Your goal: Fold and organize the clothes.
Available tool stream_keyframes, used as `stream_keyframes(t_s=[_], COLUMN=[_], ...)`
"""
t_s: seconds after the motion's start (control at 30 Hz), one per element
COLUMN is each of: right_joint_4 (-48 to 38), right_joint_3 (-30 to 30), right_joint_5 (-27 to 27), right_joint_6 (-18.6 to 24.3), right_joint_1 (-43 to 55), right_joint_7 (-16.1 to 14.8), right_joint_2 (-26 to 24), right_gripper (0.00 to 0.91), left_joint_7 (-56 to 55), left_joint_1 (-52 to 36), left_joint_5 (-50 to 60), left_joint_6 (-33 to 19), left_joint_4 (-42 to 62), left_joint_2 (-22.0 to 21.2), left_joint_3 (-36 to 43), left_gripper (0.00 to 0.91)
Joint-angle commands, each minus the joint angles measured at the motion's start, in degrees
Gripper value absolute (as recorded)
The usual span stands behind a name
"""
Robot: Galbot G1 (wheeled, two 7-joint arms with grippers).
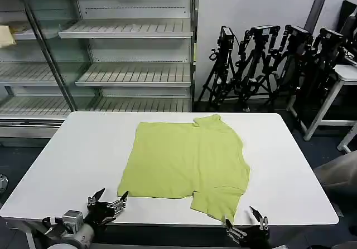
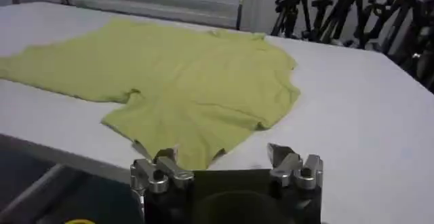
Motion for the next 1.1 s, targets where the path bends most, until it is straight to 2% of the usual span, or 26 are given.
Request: stream_keyframes(t_s=[0.03, 0.07, 0.1, 0.83, 1.1], right_joint_4=[-0.51, -0.48, -0.43, 0.39, 4.34], right_joint_3=[-0.58, -0.62, -0.62, -0.72, 0.84], right_joint_5=[0.96, 1.04, 1.16, 0.91, 0.82], right_joint_6=[-2.49, -2.63, -2.75, -1.99, -0.40], right_joint_1=[0.33, 0.29, 0.25, 0.61, 2.62], right_joint_7=[0.10, 0.08, 0.03, -1.21, -2.31], right_joint_2=[0.23, 0.27, 0.34, 0.66, -0.23], right_gripper=[0.252, 0.020, 0.000, 0.000, 0.000], left_joint_7=[0.10, 0.26, 0.43, 1.73, 2.62], left_joint_1=[-0.24, -0.19, -0.17, 0.72, -0.26], left_joint_5=[-0.17, -0.18, -0.20, 0.19, -2.75], left_joint_6=[0.69, 0.68, 0.68, 0.60, 0.47], left_joint_4=[0.31, 0.34, 0.33, -1.01, -2.27], left_joint_2=[-0.01, -0.04, -0.05, -0.69, -0.96], left_joint_3=[-0.08, 0.00, 0.06, 0.54, 0.38], left_gripper=[0.010, 0.010, 0.010, 0.010, 0.010])
